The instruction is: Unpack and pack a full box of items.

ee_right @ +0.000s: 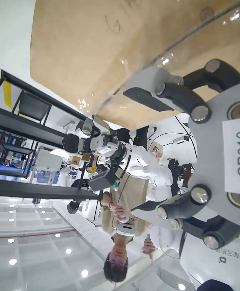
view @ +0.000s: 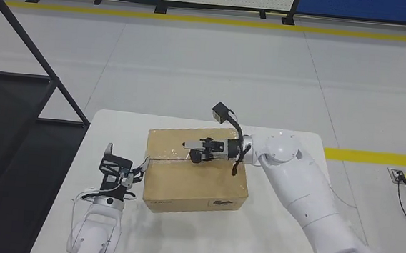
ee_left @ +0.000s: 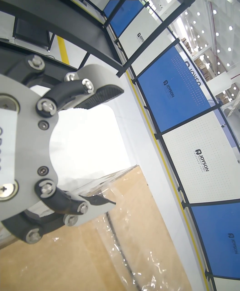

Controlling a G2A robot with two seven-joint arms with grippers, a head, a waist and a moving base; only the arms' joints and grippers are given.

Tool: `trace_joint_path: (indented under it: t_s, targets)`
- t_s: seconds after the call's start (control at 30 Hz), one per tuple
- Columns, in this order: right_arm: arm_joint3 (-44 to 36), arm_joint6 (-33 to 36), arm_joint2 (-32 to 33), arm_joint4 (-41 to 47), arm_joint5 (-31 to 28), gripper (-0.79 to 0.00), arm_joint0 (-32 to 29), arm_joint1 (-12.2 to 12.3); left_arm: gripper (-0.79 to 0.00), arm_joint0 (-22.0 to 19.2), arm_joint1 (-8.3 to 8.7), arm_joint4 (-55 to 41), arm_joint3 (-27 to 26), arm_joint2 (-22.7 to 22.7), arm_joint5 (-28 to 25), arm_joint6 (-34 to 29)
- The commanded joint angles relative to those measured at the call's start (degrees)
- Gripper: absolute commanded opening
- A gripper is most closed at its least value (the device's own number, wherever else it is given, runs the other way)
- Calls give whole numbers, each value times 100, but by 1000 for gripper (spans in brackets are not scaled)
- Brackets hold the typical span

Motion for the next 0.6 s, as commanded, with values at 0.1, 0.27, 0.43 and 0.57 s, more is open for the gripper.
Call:
trace_joint_path:
  t_s: [0.1,0.27,0.43,0.57]
  targets:
    - [394,-81,-40,-55,247,0,167,-38,0,9,4,2,-11,2,26,-9]
    - [571,102,31,66,210,0,233,-32,0,-9,5,1,-4,37,24,-24]
    - [482,45,67,287,114,0,153,-70,0,-30,3,-6,-5,68,66,-9]
    - [378,-27,0,466,160,0,96,-155,0,-27,-4,-89,-11,67,169,19]
